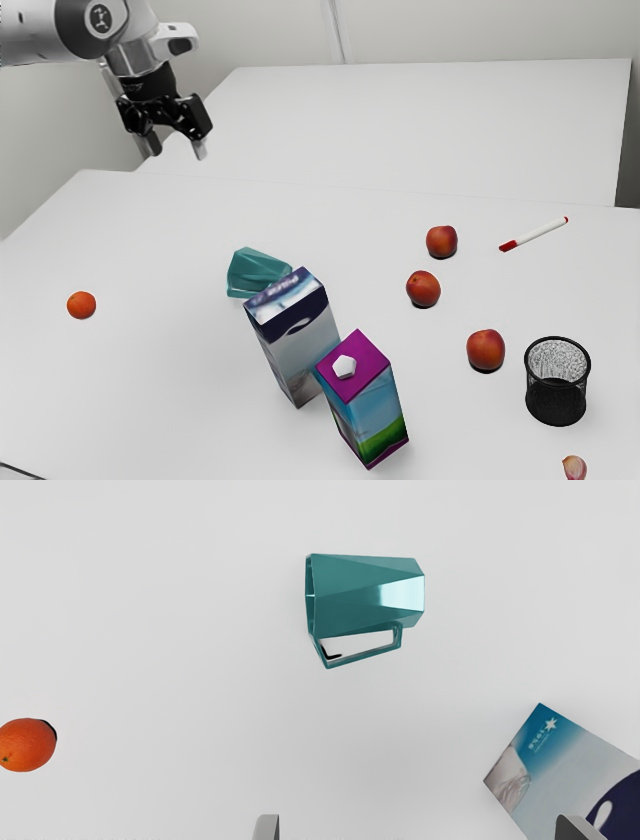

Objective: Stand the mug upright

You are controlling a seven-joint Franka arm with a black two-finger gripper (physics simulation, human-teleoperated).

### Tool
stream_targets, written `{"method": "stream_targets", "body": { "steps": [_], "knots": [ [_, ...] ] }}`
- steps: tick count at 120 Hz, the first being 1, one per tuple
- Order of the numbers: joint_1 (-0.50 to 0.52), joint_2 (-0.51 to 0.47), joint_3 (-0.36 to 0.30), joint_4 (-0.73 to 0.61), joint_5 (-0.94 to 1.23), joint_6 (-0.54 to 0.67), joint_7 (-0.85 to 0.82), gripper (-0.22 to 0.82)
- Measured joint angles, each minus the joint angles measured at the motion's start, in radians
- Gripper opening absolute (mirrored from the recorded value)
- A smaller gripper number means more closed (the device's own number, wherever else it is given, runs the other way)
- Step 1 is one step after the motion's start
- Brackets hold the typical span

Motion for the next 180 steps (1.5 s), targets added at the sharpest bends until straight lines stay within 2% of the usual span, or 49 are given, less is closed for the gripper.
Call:
{"method": "stream_targets", "body": {
  "steps": [36,63,75,94,117,147,180],
  "knots": [
    [-0.061,-0.042,-0.003,-0.030,-0.004,-0.015,-0.029,0.60],
    [-0.086,-0.049,0.003,-0.118,-0.132,-0.019,-0.038,0.60],
    [-0.077,-0.053,0.003,-0.194,-0.194,0.033,-0.006,0.60],
    [-0.027,-0.045,0.003,-0.293,-0.290,0.159,0.093,0.60],
    [0.058,-0.007,0.002,-0.350,-0.358,0.292,0.220,0.60],
    [0.237,0.046,0.002,-0.422,-0.440,0.402,0.376,0.60],
    [0.257,0.141,0.001,-0.427,-0.550,0.456,0.551,0.60]
  ]
}}
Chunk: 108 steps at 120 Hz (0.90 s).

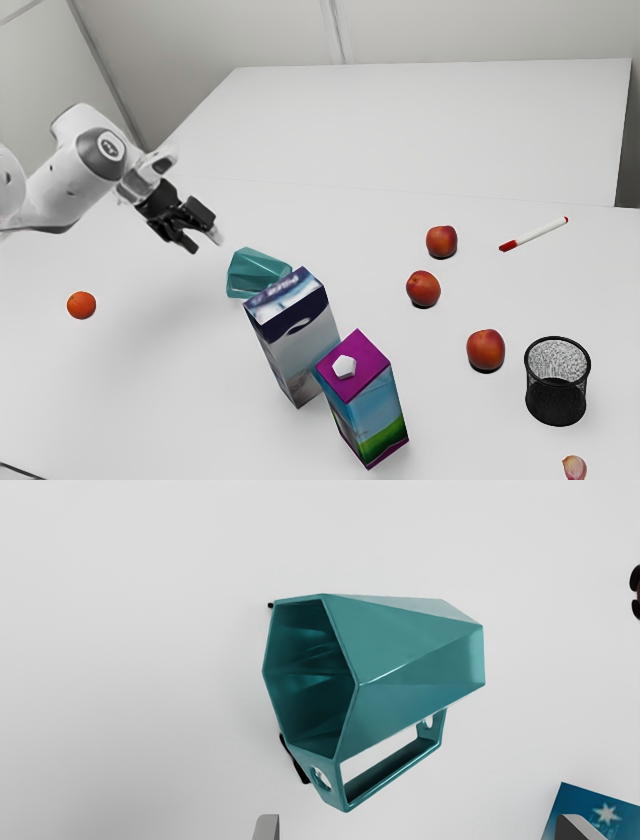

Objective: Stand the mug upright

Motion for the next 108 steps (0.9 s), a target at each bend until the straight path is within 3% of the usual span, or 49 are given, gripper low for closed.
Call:
{"method": "stream_targets", "body": {
  "steps": [31,84,96,108],
  "knots": [
    [0.019,0.108,0.000,0.039,-0.133,0.002,0.162,0.60],
    [0.039,0.233,-0.004,0.104,-0.332,-0.120,0.352,0.60],
    [0.040,0.242,-0.005,0.104,-0.357,-0.158,0.383,0.53],
    [0.046,0.252,-0.005,0.105,-0.385,-0.186,0.409,0.38]
  ]
}}
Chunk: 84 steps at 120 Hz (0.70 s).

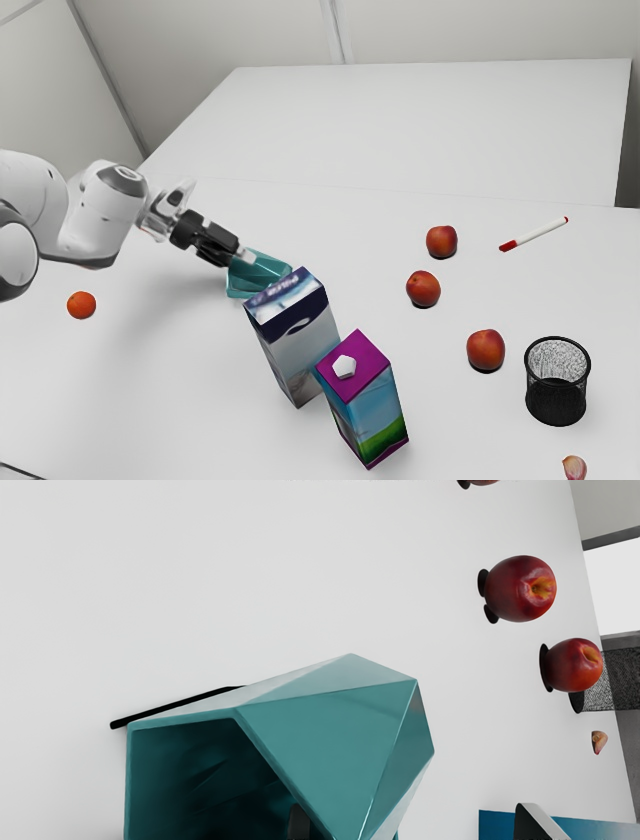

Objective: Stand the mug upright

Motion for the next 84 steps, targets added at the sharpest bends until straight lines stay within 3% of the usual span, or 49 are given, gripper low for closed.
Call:
{"method": "stream_targets", "body": {
  "steps": [39,63,84],
  "knots": [
    [0.014,0.013,-0.003,0.016,-0.038,-0.046,0.061,-0.05],
    [-0.001,0.004,-0.002,0.019,-0.036,-0.054,0.086,-0.14],
    [-0.055,-0.066,0.000,0.021,0.028,-0.023,0.090,-0.16]
  ]
}}
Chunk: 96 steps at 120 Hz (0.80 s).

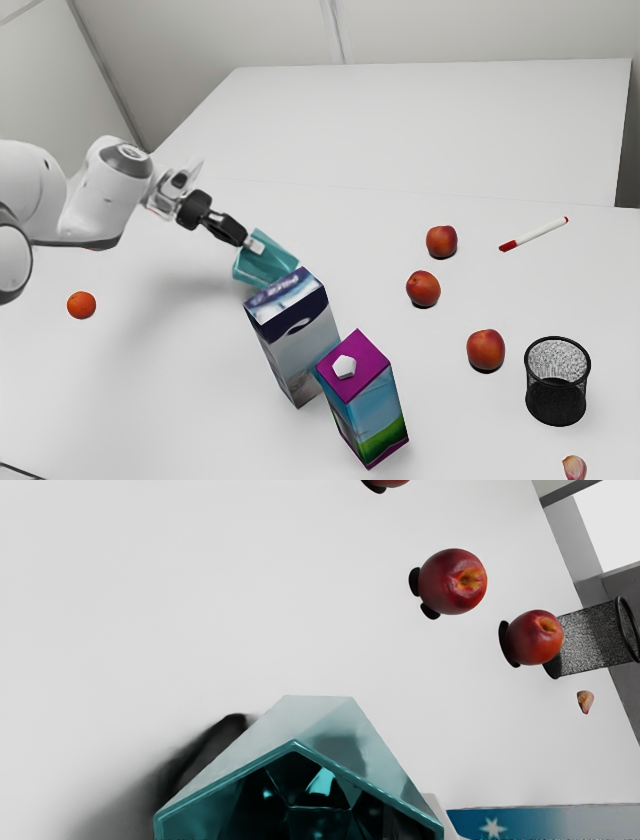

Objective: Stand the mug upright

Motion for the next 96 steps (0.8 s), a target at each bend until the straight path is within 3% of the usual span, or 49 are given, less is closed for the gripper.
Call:
{"method": "stream_targets", "body": {
  "steps": [54,96],
  "knots": [
    [-0.216,-0.104,-0.003,-0.029,0.514,0.284,-0.173,-0.18],
    [-0.314,-0.151,-0.009,-0.131,0.748,0.398,-0.414,-0.18]
  ]
}}
